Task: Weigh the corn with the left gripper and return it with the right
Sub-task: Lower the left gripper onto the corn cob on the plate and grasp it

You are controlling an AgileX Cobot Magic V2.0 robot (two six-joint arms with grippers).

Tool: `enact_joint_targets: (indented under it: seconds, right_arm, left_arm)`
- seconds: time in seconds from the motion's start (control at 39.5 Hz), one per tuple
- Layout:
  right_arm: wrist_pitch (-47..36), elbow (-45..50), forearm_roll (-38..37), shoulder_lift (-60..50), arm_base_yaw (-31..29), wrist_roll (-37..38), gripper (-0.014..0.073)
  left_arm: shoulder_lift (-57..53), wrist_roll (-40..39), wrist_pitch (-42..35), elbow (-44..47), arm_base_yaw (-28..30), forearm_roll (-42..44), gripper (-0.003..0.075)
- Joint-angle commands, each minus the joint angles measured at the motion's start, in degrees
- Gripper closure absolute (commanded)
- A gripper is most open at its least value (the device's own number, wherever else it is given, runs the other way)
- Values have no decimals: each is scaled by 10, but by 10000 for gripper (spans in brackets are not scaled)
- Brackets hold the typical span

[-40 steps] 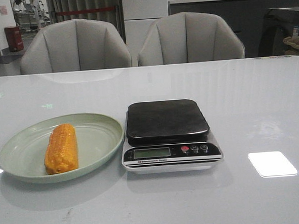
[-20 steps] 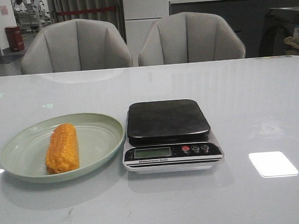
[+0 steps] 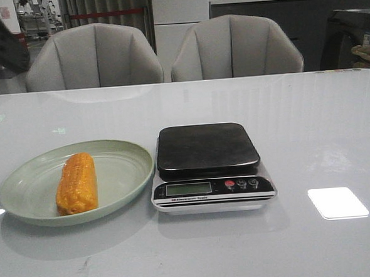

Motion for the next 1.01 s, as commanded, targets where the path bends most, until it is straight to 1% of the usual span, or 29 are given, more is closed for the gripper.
enact_joint_targets:
  seconds: [0.0, 0.18, 0.28, 0.56, 0.66, 0.73, 0.83, 0.99]
  right_arm:
    - [-45, 6, -6, -11, -4, -5, 421]
    - [-45, 6, -6, -11, -4, -5, 421]
    - [-45, 6, -6, -11, -4, -5, 421]
    - [-45, 6, -6, -11, -4, -5, 421]
    - [-45, 6, -6, -11, -4, -5, 421]
    - [-45, 6, -6, -11, -4, -5, 421]
    - [-45, 6, -6, -11, -4, -5, 421]
    - [-45, 6, -6, -11, -4, -5, 421]
  left_arm:
    - [51, -11, -52, -42, -15, -9, 153]
    - [141, -21, -42, -82, -17, -11, 153]
    - [186, -21, -37, -100, -17, -27, 153]
    - [277, -21, -1, -136, -17, -46, 154]
    - [304, -21, 10, -144, -17, -49, 165]
    - [327, -21, 16, -147, -18, -62, 193]
    - [345, -21, 18, -153, -29, -74, 255]
    - [351, -20, -4, -167, -65, -74, 402]
